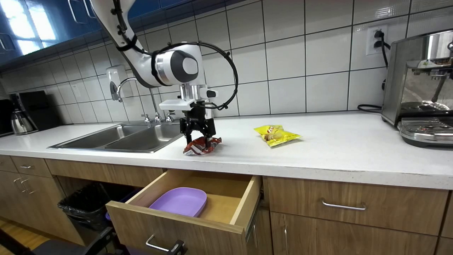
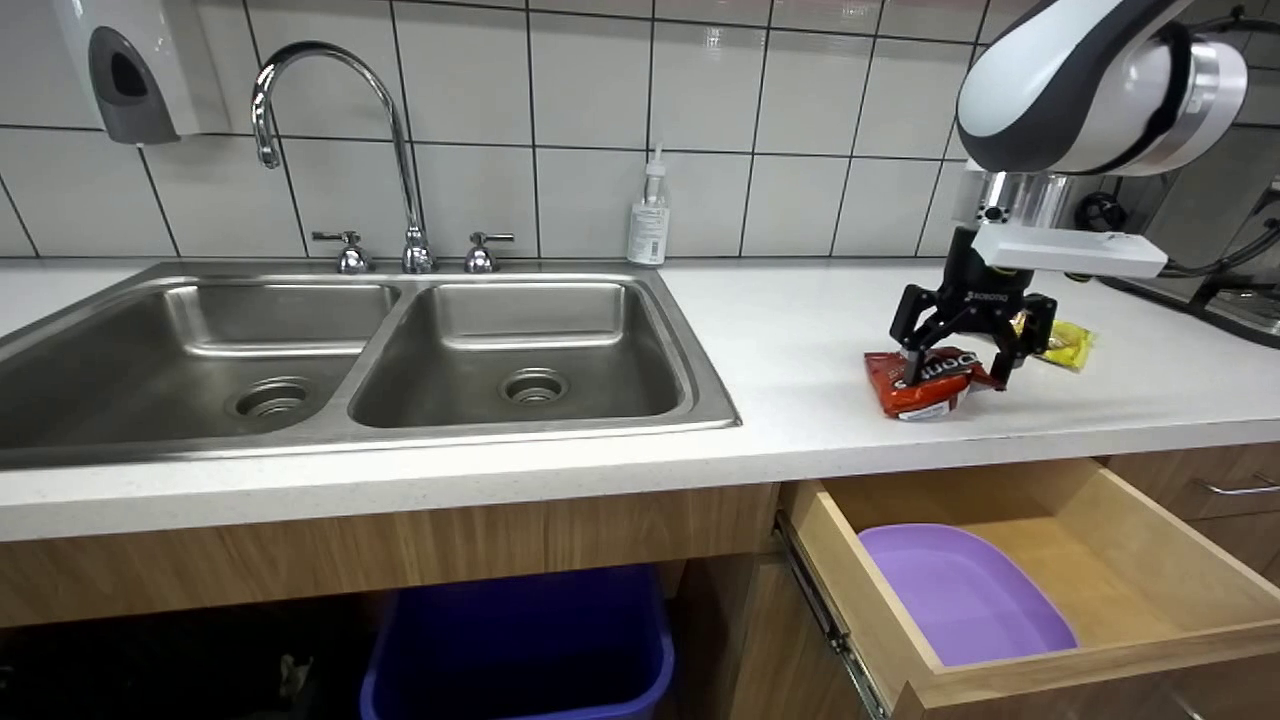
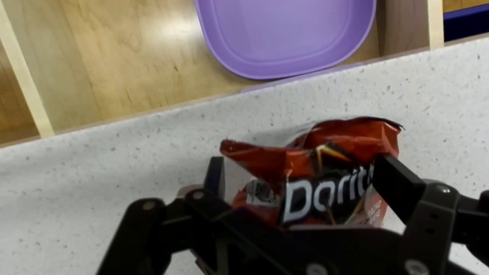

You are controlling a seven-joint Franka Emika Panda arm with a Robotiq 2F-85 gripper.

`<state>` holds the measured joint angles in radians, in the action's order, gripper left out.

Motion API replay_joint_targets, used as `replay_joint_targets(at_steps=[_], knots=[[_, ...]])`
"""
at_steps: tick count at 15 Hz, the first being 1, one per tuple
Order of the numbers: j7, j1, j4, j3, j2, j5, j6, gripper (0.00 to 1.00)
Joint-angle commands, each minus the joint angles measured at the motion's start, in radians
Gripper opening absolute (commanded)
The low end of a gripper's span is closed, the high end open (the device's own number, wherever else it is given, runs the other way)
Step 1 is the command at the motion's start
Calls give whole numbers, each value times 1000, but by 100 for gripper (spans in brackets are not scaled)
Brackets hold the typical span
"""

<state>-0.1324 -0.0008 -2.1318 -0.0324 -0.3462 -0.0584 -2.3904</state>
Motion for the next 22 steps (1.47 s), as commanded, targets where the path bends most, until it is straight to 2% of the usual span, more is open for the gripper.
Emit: replay_joint_targets(at_steps=[1, 22], knots=[[22, -2, -108, 8, 90, -4, -24, 100], [83, -1, -300, 32, 230, -13, 5, 100]])
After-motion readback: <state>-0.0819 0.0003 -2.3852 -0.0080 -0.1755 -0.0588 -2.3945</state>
